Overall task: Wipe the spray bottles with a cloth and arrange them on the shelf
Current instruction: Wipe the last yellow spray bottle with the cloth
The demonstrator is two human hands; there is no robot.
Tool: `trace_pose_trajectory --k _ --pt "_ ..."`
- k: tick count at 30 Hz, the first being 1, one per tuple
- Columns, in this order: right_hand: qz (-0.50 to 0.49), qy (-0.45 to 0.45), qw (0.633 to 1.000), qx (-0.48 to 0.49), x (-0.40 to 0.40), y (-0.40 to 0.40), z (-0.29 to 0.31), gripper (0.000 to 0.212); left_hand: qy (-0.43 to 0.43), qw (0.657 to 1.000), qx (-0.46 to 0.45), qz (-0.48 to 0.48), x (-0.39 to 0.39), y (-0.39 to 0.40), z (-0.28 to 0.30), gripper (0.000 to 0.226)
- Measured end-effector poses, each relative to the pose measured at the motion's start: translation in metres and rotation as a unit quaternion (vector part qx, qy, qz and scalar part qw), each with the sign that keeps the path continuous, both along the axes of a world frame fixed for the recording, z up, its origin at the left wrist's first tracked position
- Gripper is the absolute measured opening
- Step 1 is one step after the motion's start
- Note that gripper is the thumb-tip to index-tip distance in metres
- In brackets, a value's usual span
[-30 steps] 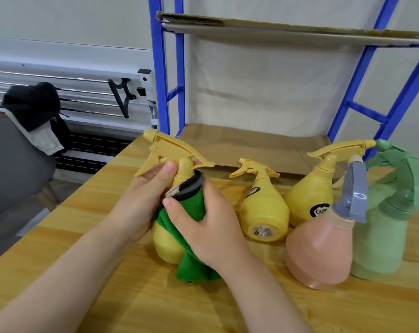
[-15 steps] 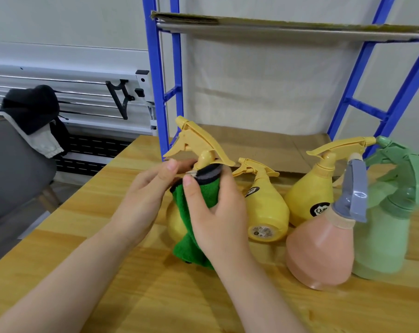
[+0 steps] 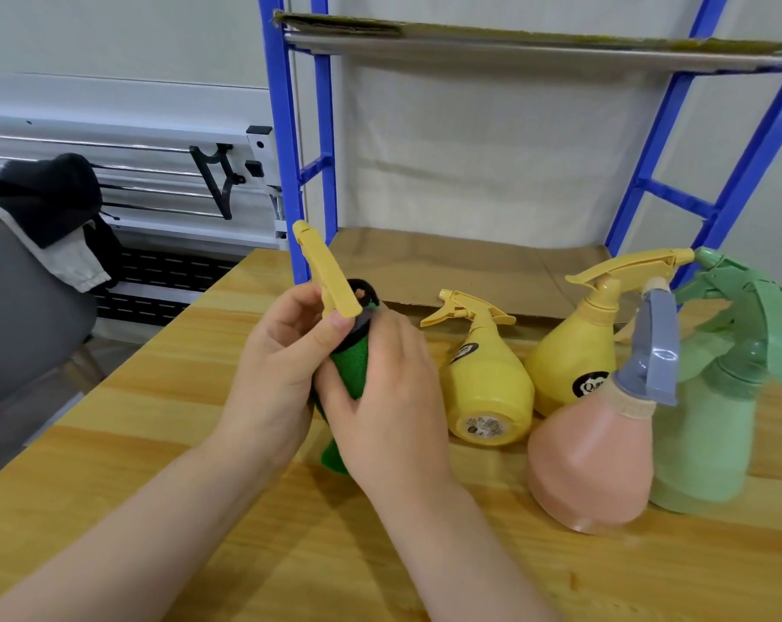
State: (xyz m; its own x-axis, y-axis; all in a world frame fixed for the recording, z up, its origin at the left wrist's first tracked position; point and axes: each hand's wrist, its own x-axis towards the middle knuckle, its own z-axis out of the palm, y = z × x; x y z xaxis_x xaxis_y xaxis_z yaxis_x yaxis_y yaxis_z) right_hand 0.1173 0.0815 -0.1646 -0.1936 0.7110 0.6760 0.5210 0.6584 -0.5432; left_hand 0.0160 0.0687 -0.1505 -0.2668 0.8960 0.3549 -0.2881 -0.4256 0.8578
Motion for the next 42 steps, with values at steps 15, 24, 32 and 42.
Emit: trace_pose_trajectory --k 15,24,32,42 --pt "0.024 -0.055 0.997 -0.055 -0.005 -0.005 -0.009 0.078 -0.146 0.979 -0.075 0.117 -0.024 0.006 0.012 0.052" --pt "0.098 0.009 0.984 -0.146 0.001 -0.005 -0.007 0.075 -0.105 0.989 -0.019 0.1 -0.037 0.005 0.015 0.032" --pt "0.115 0.018 0.982 -0.146 0.005 -0.004 0.002 0.067 -0.046 0.997 0.045 0.052 -0.04 0.001 0.019 0.053" --pt "0.136 0.102 0.973 -0.156 0.006 -0.006 0.007 0.032 0.124 0.989 0.016 -0.073 -0.021 -0.006 0.01 0.04"
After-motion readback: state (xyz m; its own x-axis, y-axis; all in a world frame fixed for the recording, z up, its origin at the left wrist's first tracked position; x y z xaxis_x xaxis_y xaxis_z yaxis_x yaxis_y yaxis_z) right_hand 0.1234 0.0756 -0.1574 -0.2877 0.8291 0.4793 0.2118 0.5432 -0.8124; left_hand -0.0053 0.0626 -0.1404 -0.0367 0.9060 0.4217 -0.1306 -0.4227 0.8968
